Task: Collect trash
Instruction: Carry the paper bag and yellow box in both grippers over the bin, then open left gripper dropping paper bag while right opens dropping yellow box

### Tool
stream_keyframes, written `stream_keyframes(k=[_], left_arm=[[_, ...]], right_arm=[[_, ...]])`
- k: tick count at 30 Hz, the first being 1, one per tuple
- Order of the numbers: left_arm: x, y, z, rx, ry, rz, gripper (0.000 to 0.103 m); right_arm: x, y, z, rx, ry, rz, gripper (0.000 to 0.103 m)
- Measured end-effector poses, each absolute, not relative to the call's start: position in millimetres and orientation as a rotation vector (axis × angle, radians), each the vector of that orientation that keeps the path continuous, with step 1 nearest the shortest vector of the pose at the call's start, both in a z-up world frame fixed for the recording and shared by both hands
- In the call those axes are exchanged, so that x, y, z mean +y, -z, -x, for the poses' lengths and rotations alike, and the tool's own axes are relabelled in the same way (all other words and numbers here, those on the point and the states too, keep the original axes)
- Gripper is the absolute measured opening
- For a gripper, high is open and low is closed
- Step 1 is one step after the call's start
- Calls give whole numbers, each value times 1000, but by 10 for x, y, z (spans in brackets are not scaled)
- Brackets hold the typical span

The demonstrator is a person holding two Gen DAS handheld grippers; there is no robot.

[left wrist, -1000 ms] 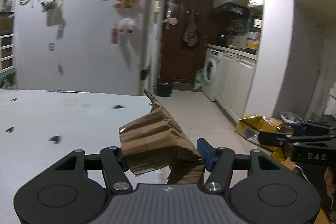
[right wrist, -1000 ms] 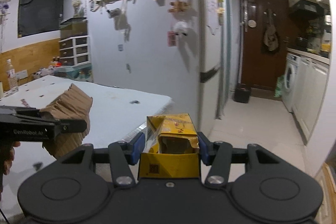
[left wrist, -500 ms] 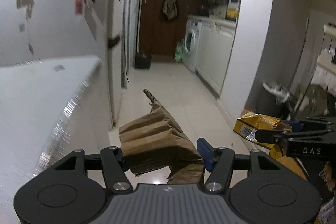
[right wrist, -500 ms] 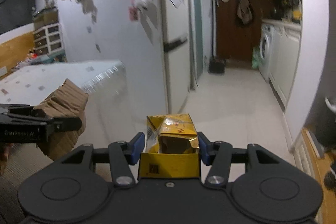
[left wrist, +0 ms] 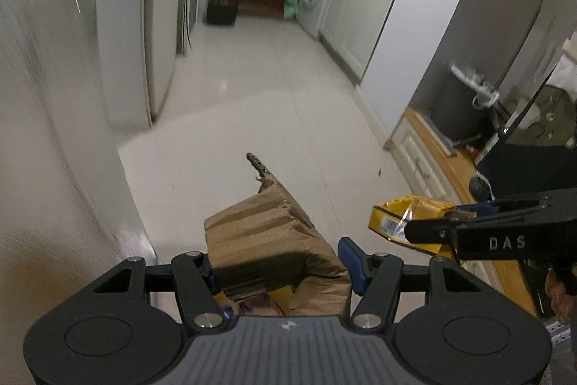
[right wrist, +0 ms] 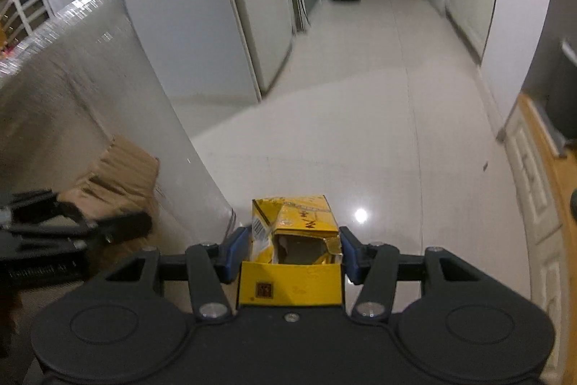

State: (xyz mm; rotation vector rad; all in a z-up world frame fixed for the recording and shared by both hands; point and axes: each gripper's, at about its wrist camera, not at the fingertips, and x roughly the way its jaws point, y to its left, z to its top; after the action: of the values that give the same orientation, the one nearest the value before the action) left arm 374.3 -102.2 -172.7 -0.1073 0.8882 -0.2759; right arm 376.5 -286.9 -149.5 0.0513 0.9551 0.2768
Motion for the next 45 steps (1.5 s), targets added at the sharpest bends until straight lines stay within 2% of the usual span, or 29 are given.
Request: stream_keyframes(k=[8,18,21,25,31,35,37,38,39,40,45], left_arm=[[-889,2648,-4096,1045,272,178,62],[-725,3519,-4302,1184,257,252,62],[-687,3696,-4319,1215,257,263,62],[-701,3871,-4376,1243,270,288,62],[-781,3991,-4445,1248,316,326,62],[-815,4033,-4457,1253,335,328,63],[-816,4047,-4469,1249,341,339,65],[-815,4054,-4481,1250,343,350,75],[-811,4063,-4493,1256,344,361,91],[-808,4068,-4502,1264,347,366,96],[-814,4046,-4498,1297,335,336,103]], right_arm=[[-2786,2249,-4198,1113,-241,-69,55],[-2455,3094,-4537,1263,-272,-76,57],[-2371,3251,-4670,1277,-281,-62,58],[-2285,3372,-4768,1265,-262,-58,64],[-2249,3415,-4838,1244,-273,-49,72],[-2295,3440,-4836,1249,-271,-64,73],[-2283,3468,-4847,1253,-269,-62,76],[-2288,3468,-4840,1254,-266,-61,77],[-2289,3472,-4840,1255,-265,-62,77],[-2286,3479,-4842,1257,-264,-64,78],[-2280,3527,-4845,1271,-258,-68,79]])
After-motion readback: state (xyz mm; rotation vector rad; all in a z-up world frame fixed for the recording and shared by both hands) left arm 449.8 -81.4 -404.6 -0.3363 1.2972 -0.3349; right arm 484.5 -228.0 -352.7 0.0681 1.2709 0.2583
